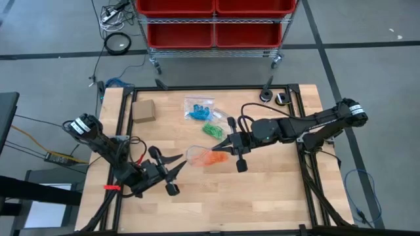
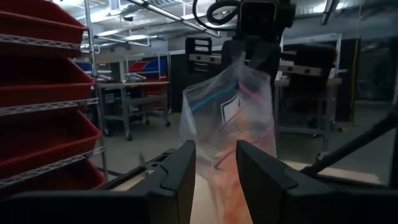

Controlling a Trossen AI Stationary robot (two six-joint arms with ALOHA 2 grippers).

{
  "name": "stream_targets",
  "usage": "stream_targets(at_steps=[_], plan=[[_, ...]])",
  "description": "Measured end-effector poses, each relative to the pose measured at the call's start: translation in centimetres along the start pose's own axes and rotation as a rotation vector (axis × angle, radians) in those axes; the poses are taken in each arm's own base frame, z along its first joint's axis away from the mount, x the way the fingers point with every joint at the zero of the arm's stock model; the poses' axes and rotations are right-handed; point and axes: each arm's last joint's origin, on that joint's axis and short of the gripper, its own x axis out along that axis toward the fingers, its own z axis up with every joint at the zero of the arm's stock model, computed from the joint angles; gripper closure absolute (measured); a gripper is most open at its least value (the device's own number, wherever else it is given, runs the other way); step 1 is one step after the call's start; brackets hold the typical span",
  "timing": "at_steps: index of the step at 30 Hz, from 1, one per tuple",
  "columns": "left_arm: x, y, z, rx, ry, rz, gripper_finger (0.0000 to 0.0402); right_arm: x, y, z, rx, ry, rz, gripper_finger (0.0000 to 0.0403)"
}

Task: Sort rubber bands
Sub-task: Close the transparent zip bag

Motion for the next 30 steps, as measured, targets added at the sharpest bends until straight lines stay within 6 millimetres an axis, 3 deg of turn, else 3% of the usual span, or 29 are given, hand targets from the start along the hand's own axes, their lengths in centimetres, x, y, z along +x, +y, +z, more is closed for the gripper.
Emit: stream_targets(at_steps=[11, 14, 20, 30], plan=[[1.1, 0.1, -0.2, -0.03, -0.05, -0.053, 0.0281, 0.0, 0.1, 0.0, -0.001, -0.004, 0.002, 0.0403], [1.3, 0.0, -0.4, -0.019, -0.065, -0.101, 0.0304, 0.0, 0.1, 0.1, 0.0, -0.007, 0.002, 0.0403], [2.1, 0.2, -0.7, -0.034, -0.055, -0.078, 0.0392, 0.0, 0.2, 0.2, -0.002, -0.016, 0.005, 0.0403], [1.2, 0.5, 0.7, 0.058, -0.062, -0.071, 0.0399, -0.1, 0.6, 0.1, -0.007, 0.0, 0.009, 0.0403]])
